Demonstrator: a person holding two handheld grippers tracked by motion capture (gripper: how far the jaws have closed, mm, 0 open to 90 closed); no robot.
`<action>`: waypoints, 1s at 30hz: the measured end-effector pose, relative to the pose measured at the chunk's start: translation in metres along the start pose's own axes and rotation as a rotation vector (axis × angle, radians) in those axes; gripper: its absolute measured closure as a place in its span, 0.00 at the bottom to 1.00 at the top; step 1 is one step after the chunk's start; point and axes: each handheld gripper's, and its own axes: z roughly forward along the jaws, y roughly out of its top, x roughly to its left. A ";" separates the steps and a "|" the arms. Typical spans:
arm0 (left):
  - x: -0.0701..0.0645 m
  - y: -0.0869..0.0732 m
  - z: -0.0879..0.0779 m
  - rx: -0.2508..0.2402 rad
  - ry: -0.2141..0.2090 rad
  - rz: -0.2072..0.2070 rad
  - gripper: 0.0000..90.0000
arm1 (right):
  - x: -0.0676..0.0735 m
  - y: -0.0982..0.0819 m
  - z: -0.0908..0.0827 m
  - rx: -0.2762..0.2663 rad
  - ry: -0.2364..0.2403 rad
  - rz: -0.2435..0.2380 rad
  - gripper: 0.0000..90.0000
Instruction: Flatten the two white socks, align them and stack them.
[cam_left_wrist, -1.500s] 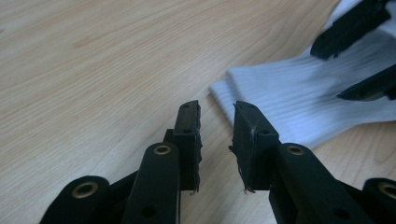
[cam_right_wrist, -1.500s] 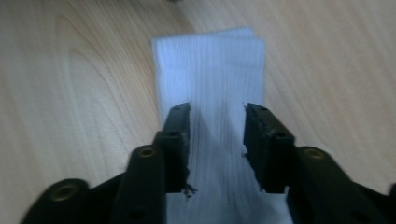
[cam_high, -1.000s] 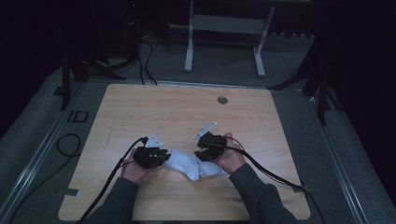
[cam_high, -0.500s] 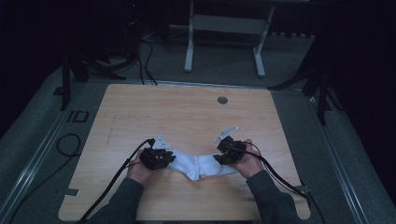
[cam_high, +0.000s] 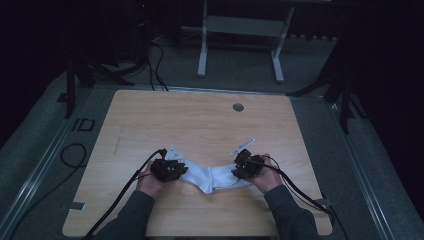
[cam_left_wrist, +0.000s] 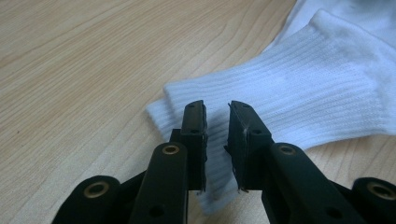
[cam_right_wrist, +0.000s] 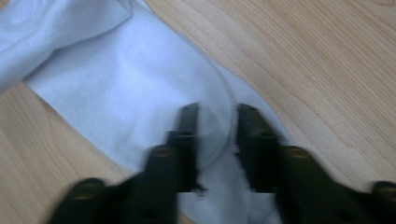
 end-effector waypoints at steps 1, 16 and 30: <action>0.000 0.000 0.000 0.001 0.003 0.001 0.86 | 0.000 0.000 -0.001 -0.002 -0.001 -0.008 0.97; -0.001 -0.002 -0.001 0.018 0.022 0.015 0.89 | -0.019 -0.014 -0.031 -0.050 -0.071 0.025 0.98; -0.002 -0.003 -0.001 0.017 0.023 0.014 0.89 | -0.045 -0.021 -0.047 -0.144 -0.131 0.053 0.98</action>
